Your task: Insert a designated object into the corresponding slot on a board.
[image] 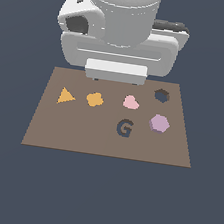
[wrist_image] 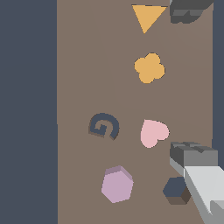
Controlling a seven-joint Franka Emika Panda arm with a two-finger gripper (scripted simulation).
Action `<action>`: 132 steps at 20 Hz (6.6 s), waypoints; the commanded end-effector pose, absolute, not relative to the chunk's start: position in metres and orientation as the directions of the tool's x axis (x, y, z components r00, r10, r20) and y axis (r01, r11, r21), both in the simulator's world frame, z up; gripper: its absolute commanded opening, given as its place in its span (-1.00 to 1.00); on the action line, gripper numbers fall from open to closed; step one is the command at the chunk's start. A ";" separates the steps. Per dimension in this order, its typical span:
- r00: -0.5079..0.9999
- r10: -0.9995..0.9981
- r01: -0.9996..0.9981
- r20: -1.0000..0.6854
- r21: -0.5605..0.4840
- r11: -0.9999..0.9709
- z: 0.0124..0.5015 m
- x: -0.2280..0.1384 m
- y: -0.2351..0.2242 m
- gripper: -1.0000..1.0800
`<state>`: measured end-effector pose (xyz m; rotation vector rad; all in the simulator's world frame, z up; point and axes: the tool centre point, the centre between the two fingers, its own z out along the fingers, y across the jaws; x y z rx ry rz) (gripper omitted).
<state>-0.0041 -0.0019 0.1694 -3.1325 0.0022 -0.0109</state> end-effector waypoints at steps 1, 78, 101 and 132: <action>1.000 -0.001 -0.001 0.007 -0.009 -1.000 0.169 -0.004 -0.002 0.92; 0.241 0.971 0.971 0.000 0.000 -0.241 0.030 0.034 0.152 -1.00; 0.408 0.913 0.913 0.000 0.000 -0.408 0.034 0.027 0.142 -1.00; 1.000 -0.018 -0.018 0.001 0.000 -1.000 0.038 -0.044 0.122 -1.00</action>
